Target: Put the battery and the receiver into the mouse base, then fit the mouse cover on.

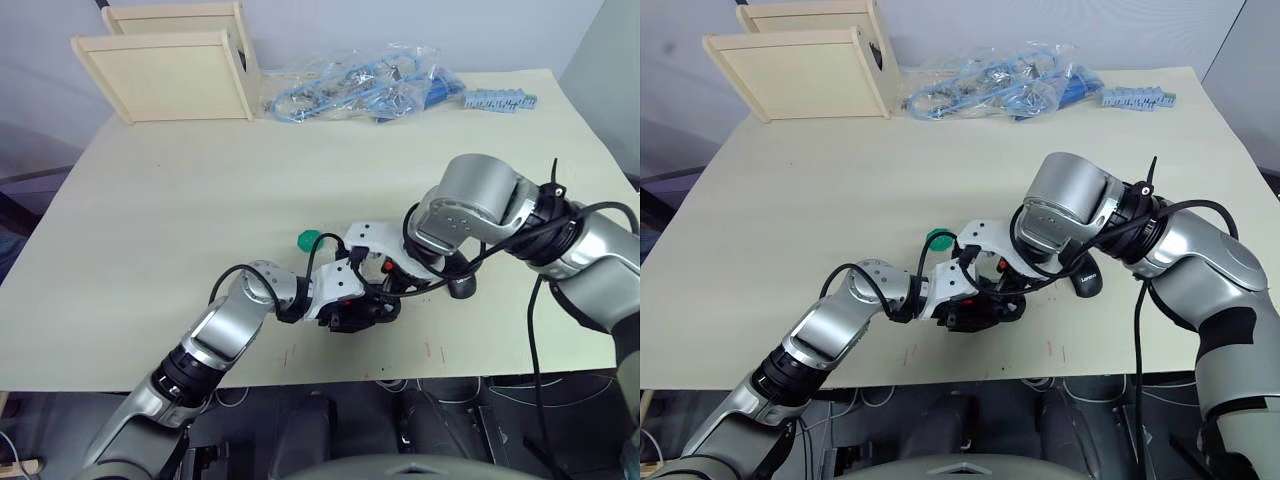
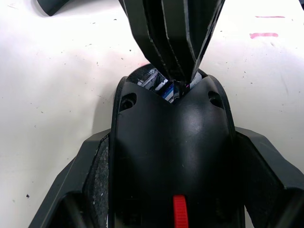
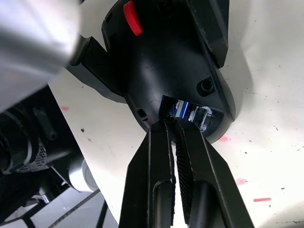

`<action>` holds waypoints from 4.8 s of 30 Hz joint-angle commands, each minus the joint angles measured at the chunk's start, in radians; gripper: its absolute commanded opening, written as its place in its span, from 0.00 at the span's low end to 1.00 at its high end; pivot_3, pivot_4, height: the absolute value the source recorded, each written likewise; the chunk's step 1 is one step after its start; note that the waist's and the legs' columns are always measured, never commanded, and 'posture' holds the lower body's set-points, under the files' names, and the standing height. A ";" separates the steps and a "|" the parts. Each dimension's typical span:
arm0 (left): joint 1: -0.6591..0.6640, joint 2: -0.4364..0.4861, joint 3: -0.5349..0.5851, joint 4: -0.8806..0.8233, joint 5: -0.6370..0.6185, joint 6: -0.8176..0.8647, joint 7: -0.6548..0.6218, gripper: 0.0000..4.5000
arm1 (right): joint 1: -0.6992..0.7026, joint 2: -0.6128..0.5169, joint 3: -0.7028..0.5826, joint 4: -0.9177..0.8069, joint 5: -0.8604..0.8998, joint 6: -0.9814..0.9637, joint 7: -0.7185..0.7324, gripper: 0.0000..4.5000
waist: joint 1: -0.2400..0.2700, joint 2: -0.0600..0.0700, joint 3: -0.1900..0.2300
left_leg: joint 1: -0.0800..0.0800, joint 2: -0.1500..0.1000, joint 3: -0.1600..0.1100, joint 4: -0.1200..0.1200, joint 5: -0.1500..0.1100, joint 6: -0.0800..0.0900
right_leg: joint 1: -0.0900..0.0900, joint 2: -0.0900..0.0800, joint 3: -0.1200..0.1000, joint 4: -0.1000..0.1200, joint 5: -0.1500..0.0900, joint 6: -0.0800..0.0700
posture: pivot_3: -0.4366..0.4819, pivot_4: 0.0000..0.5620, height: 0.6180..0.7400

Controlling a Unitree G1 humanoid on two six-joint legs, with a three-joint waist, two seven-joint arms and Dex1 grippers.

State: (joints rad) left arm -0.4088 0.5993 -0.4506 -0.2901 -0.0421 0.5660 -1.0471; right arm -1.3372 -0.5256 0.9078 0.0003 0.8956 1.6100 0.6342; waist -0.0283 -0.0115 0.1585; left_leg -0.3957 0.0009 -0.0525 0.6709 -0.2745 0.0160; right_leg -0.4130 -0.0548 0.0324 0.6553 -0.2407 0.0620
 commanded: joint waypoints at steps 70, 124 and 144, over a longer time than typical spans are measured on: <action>0.016 -0.018 -0.043 0.027 0.012 0.001 0.008 0.66 | 0.018 -0.006 0.022 -0.026 -0.179 0.004 0.108 0.00 | 0.003 0.000 0.000 | 0.000 0.000 -0.001 0.000 0.000 0.000 | 0.000 0.000 -0.001 0.000 0.000 0.000 | 0.48 0.27 1.00; 0.060 -0.032 -0.033 0.027 0.017 -0.038 0.023 0.66 | -0.018 0.078 0.068 0.169 0.106 0.004 -0.137 0.00 | -0.003 0.004 -0.006 | 0.002 0.000 -0.001 0.000 0.000 0.000 | 0.001 0.000 -0.001 0.000 0.000 0.000 | 0.48 0.27 1.00; 0.120 -0.069 0.013 0.062 -0.013 -0.124 0.020 0.66 | -0.031 0.094 0.091 0.166 0.098 0.004 -0.118 0.00 | -0.008 0.007 -0.009 | 0.003 0.000 -0.001 -0.001 0.000 0.000 | 0.002 0.000 -0.001 0.000 0.000 -0.001 | 0.48 0.27 1.00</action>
State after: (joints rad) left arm -0.3159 0.5548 -0.3904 -0.2519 -0.0424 0.4432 -1.0284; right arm -1.3862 -0.4603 0.9619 0.1752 0.9866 1.6104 0.5132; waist -0.0359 -0.0048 0.1495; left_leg -0.3929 0.0010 -0.0533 0.6699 -0.2745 0.0159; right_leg -0.4112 -0.0548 0.0317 0.6554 -0.2410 0.0615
